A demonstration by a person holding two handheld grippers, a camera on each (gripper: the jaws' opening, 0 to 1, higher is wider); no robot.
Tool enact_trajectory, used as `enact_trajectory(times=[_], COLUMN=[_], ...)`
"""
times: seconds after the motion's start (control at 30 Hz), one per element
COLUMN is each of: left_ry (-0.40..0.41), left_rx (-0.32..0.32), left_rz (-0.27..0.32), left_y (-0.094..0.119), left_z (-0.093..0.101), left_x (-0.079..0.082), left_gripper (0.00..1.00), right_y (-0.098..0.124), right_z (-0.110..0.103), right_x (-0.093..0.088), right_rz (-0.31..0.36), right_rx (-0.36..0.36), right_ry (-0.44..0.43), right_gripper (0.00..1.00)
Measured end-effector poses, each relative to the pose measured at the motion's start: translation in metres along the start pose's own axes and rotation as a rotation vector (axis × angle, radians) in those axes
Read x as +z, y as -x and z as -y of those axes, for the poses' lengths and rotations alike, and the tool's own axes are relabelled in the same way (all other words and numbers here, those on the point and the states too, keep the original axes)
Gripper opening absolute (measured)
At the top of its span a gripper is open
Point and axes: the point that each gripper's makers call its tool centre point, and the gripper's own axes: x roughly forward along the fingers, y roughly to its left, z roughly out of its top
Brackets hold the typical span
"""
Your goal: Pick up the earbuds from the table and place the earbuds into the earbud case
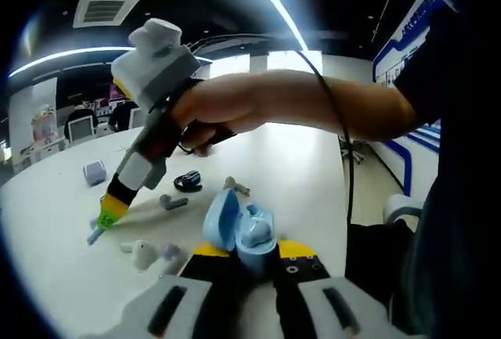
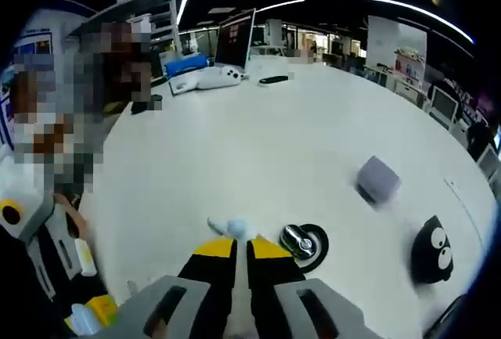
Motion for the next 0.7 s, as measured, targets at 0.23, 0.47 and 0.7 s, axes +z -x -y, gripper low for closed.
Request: enact_trajectory(times=[0.23, 0.47, 0.7], left_ry=[0.0, 0.001, -0.001], left_rx=[0.001, -0.002, -0.003], left_rz=[0.002, 0.003, 0.003], left_y=[0.0, 0.0, 0.0], left_z=[0.0, 0.0, 0.0], left_x=[0.0, 0.0, 0.0], left_gripper=[0.19, 0.19, 0.19], right_y=[-0.001, 0.001, -0.011], right_z=[0.008, -0.005, -0.006], right_x=[0.006, 0.017, 0.015], right_rz=[0.022, 0.053, 0.001], right_rx=[-0.011, 0.089, 0.102], right_ry=[-0.025, -0.153, -0.2], right_gripper=[0.06, 0.16, 0.16])
